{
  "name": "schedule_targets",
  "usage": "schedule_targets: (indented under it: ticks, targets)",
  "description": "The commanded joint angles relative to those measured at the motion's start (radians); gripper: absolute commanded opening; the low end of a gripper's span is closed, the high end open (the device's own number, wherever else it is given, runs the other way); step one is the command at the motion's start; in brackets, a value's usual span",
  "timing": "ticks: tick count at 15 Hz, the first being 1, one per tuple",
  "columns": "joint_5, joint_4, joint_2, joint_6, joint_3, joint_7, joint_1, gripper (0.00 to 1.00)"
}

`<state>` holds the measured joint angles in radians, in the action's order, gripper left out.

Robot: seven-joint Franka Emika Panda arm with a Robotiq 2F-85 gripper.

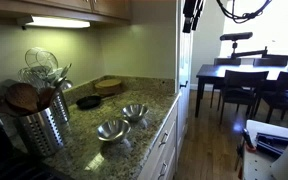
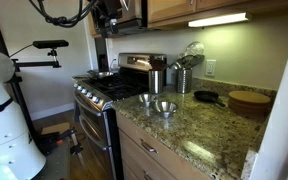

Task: Put the silver bowl on the right inside the silver bowl on the left

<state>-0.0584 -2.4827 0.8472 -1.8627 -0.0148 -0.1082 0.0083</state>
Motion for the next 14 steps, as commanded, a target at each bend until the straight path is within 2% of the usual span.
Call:
schedule_targets:
  ticks: [1, 9, 14]
  targets:
    - [-0.007, 0.002, -0.001, 0.002, 0.007, 0.007, 0.011, 1.00]
    - [-0.007, 0.000, -0.006, -0.007, 0.007, 0.007, 0.010, 1.00]
    - [-0.026, 0.000, -0.105, -0.122, 0.009, 0.013, -0.005, 1.00]
